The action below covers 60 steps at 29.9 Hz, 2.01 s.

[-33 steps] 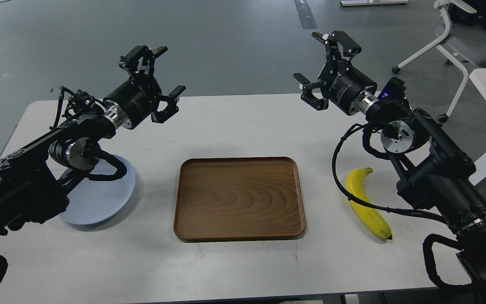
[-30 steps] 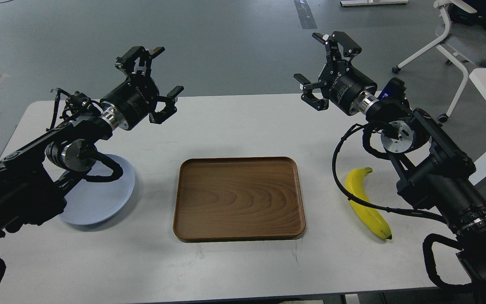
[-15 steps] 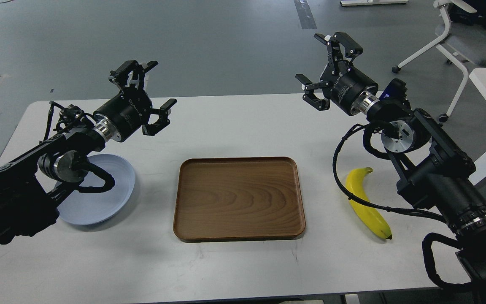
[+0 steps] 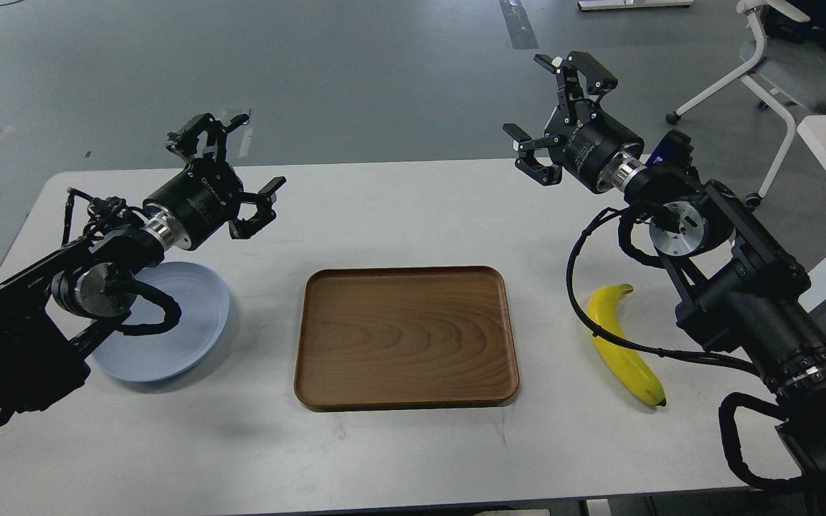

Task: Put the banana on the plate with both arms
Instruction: 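Move the left gripper down toward the rim of the light blue plate, then grasp the edge of the light blue plate with the left gripper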

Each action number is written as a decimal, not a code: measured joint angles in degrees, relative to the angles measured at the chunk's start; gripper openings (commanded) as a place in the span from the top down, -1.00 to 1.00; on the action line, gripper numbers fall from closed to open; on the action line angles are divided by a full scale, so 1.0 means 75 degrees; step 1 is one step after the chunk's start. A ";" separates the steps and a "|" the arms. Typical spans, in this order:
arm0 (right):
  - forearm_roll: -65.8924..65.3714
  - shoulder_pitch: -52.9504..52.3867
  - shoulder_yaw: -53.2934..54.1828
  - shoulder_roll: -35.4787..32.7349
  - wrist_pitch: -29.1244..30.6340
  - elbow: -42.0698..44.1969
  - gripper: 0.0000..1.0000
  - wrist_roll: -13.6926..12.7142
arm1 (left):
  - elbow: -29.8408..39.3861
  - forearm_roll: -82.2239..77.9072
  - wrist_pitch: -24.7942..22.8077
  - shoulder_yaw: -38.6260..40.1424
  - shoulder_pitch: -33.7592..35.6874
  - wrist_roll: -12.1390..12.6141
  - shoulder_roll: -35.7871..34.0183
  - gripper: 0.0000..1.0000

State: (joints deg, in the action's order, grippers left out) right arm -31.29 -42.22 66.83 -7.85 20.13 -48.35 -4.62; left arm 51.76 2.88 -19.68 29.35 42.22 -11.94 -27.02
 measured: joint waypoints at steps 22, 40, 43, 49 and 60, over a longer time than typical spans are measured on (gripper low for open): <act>0.0012 0.0109 0.0264 0.0132 -0.0174 -0.0109 -1.00 -0.0005 | -0.0034 0.0038 -0.0197 0.0229 -0.0238 -0.0113 -0.0214 -0.98; 0.0012 0.0395 0.0274 0.0185 -0.0177 -0.0382 -1.00 0.0008 | 0.0022 -0.0074 -0.0010 0.0292 -0.0292 -0.0107 -0.0224 -0.98; 0.0012 0.0498 0.0291 0.0179 -0.0177 -0.0486 -1.00 0.0016 | 0.0084 -0.0092 0.0021 0.0303 -0.0270 -0.0112 -0.0220 -0.98; 0.0012 0.0855 0.0332 0.0178 -0.0177 -0.0748 -1.00 0.0020 | 0.1523 -0.2853 0.1555 0.0283 -0.0201 -0.0801 -0.0962 -0.98; 0.0012 0.0942 0.0393 0.0108 -0.0187 -0.1153 -1.00 0.0004 | 0.2378 -0.9808 0.4835 -0.1343 -0.0701 -0.0953 -0.3571 -0.98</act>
State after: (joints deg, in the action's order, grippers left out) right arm -31.20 -35.15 69.78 -7.04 18.73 -57.00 -4.59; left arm 69.60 -70.68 16.58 19.28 36.97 -19.09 -53.80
